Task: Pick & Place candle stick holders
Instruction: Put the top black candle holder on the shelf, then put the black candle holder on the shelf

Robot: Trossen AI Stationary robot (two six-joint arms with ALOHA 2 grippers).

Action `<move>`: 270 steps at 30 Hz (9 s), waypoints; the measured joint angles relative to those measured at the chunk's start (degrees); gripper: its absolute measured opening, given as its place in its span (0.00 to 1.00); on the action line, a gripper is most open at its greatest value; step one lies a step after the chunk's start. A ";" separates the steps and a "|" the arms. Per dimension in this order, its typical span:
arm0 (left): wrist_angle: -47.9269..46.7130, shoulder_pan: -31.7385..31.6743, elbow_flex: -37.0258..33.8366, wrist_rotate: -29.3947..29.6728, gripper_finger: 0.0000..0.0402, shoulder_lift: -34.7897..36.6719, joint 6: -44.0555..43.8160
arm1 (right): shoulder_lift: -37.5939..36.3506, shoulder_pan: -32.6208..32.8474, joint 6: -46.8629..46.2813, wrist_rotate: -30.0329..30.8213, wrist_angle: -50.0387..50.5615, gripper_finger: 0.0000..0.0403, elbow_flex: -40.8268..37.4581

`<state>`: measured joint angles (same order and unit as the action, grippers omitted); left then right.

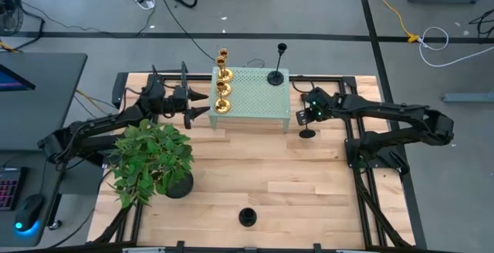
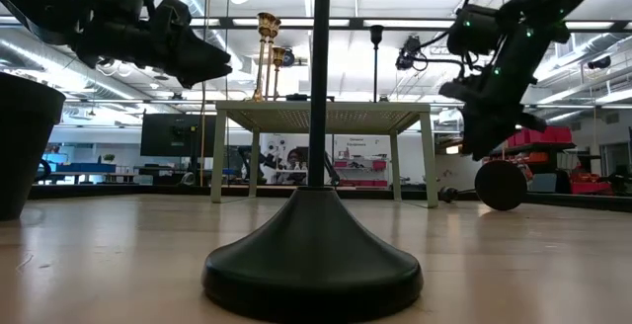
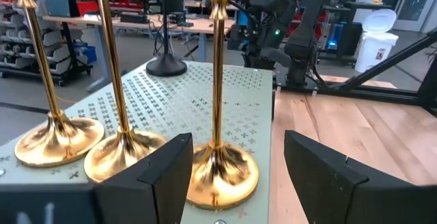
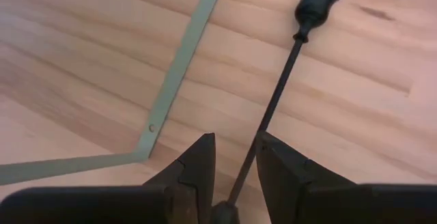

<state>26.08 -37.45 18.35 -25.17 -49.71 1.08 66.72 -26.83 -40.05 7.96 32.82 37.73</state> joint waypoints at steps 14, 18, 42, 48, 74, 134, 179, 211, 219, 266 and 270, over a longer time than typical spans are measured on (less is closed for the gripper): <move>-3.32 0.00 0.00 0.02 0.58 -0.02 -0.02 | 0.02 0.00 -5.90 2.29 -6.10 0.26 -5.89; -3.32 0.00 0.00 0.00 0.58 -0.02 0.02 | 0.02 0.00 -6.65 2.52 -10.05 0.26 -8.33; -3.32 0.00 0.00 0.02 0.58 -0.02 0.20 | 0.04 -1.11 -10.60 3.13 -25.28 0.26 -17.97; -3.32 0.00 0.00 0.03 0.58 -0.02 0.20 | 0.08 -1.11 -11.80 3.13 -28.11 0.26 -20.24; -3.32 0.00 0.00 0.02 0.58 -0.02 0.07 | 0.02 -1.94 -4.26 6.51 -29.70 0.02 -20.51; -4.13 0.07 0.00 0.03 0.58 -0.04 -0.37 | 14.77 -10.12 30.38 -27.02 -122.86 0.00 -17.37; -4.70 0.09 0.00 0.04 0.58 -0.15 -0.46 | 29.66 -9.48 34.29 -30.86 -119.78 0.01 -6.59; -5.46 0.09 0.00 1.60 0.58 -0.15 -0.50 | 37.48 -10.08 33.44 -34.09 -122.97 0.02 -4.76; -5.44 0.07 0.00 1.57 0.58 -0.15 -0.87 | 37.55 -10.08 33.42 -34.48 -122.65 0.14 -4.91; -5.46 0.08 0.00 1.57 0.58 -0.15 -0.86 | 23.36 -12.17 32.90 -38.41 -112.34 0.44 -8.62; -5.46 0.08 0.00 1.57 0.58 -0.15 -0.87 | 17.96 -12.15 34.69 -38.46 -108.84 0.44 -11.27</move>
<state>20.62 -37.37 18.35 -23.59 -49.87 0.21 84.67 -38.98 -5.36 -30.50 -76.02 26.45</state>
